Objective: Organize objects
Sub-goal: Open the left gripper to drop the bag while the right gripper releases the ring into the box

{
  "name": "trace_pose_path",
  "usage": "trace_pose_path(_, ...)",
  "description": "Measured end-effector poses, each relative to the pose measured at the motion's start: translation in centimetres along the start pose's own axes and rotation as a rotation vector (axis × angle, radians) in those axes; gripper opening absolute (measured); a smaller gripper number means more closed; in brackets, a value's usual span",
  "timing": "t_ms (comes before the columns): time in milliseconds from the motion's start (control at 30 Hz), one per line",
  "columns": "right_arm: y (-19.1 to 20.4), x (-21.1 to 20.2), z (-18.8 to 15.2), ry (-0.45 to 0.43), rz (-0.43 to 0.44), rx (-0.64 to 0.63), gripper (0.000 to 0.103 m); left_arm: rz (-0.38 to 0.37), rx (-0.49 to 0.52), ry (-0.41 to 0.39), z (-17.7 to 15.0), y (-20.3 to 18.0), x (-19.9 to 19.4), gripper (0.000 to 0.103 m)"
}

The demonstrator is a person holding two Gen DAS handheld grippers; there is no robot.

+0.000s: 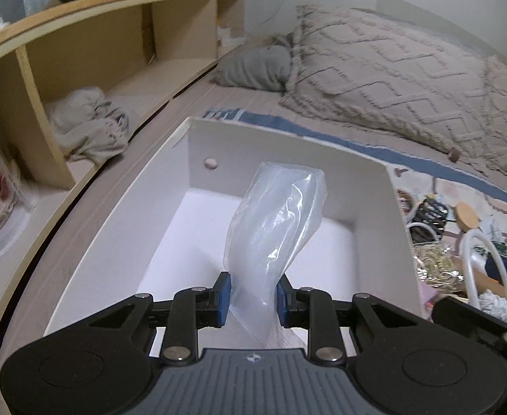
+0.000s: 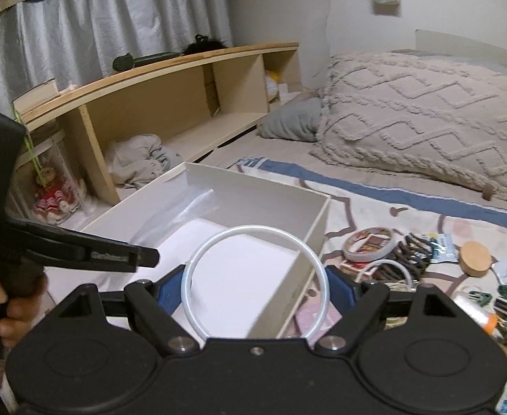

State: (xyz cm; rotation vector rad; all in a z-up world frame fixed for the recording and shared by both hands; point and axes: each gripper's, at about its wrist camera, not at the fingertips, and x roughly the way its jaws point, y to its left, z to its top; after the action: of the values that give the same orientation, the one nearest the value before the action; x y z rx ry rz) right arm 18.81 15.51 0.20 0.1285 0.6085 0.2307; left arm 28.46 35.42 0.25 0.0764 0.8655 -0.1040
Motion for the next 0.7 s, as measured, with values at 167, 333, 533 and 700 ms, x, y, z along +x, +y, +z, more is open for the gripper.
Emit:
trace_pose_path(167,1.1,0.6,0.1,0.014,0.011,-0.02,0.084,0.027,-0.023,0.012,0.0,0.7,0.8,0.036)
trace_pose_path(333,2.0,1.2,0.0,0.028,0.01,-0.043,0.084,0.086,-0.045,0.037,-0.1,1.3,1.6,0.06)
trace_pose_path(533,2.6,2.3,0.0,0.058,0.008,-0.06,0.084,0.075,-0.068,0.048,-0.2,2.0,1.4,0.064)
trace_pose_path(700,3.1,3.4,-0.1,0.093,0.011,-0.071,0.084,0.054,-0.094,0.042,0.0,2.5,0.9,0.066)
